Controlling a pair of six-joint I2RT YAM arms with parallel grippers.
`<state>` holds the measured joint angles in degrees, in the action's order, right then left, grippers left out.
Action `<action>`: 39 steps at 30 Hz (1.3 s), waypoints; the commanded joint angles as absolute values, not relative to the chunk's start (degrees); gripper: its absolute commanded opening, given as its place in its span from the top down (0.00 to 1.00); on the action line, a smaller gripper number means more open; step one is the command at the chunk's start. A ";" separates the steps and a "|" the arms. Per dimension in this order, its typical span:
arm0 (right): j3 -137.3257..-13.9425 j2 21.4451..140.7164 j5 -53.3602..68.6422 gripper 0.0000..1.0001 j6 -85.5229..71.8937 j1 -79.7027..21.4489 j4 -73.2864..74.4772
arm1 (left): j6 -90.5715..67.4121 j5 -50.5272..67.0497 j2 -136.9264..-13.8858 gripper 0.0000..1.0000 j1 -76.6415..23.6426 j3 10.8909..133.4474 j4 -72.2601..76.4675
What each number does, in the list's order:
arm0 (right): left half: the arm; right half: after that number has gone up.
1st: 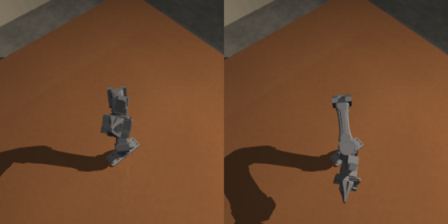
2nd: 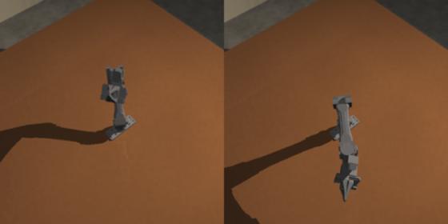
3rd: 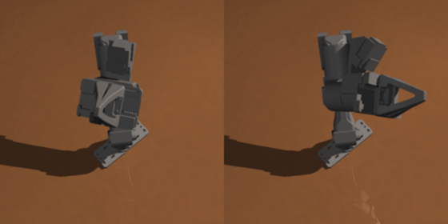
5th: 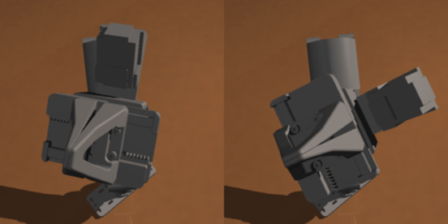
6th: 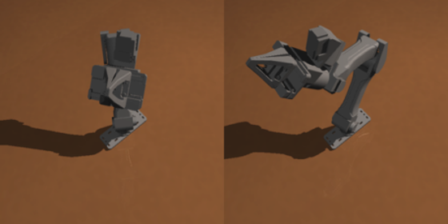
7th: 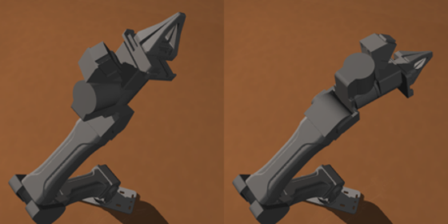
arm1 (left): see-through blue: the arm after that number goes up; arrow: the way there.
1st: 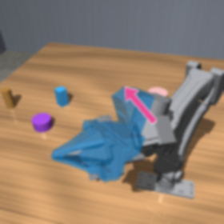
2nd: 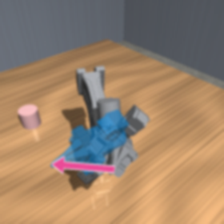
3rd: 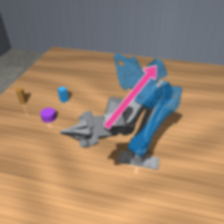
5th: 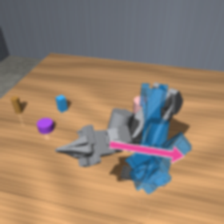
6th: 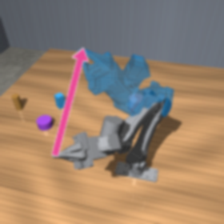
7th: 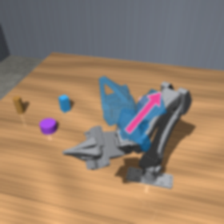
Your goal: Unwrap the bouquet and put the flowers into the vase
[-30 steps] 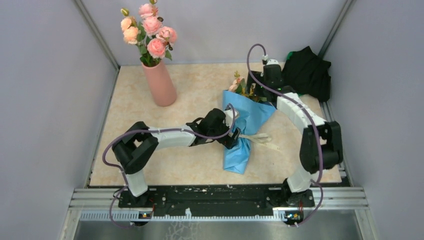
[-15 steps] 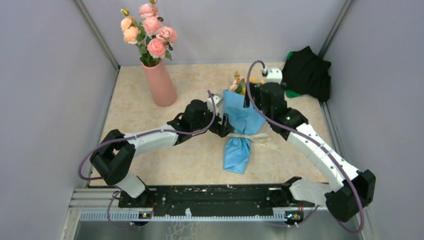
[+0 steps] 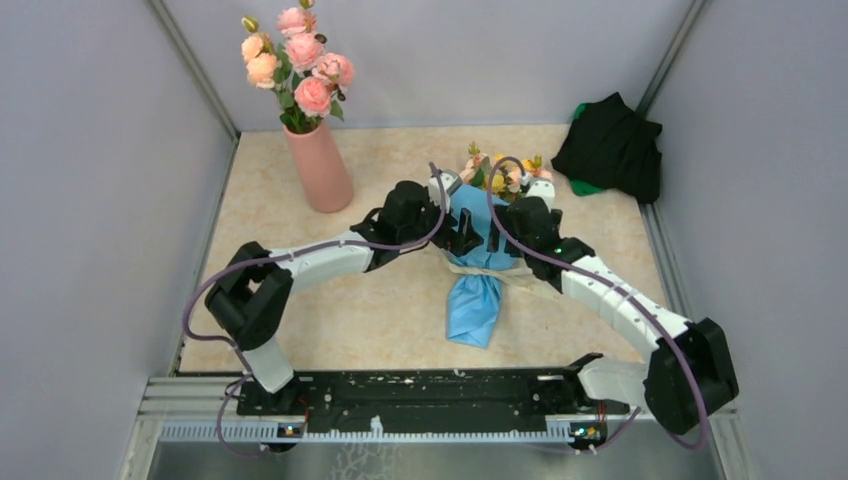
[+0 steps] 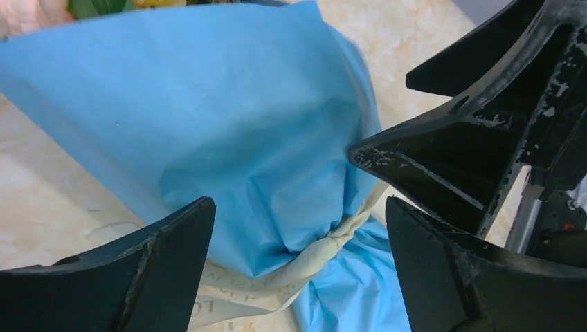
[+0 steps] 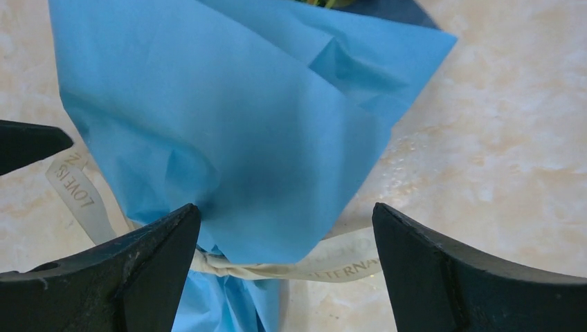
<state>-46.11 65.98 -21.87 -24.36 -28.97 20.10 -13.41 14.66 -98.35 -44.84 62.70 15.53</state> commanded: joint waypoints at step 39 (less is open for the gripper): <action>-58.79 64.65 -10.28 0.11 -15.21 -25.36 17.40 | -14.20 -1.83 -92.47 0.04 -44.61 52.69 17.03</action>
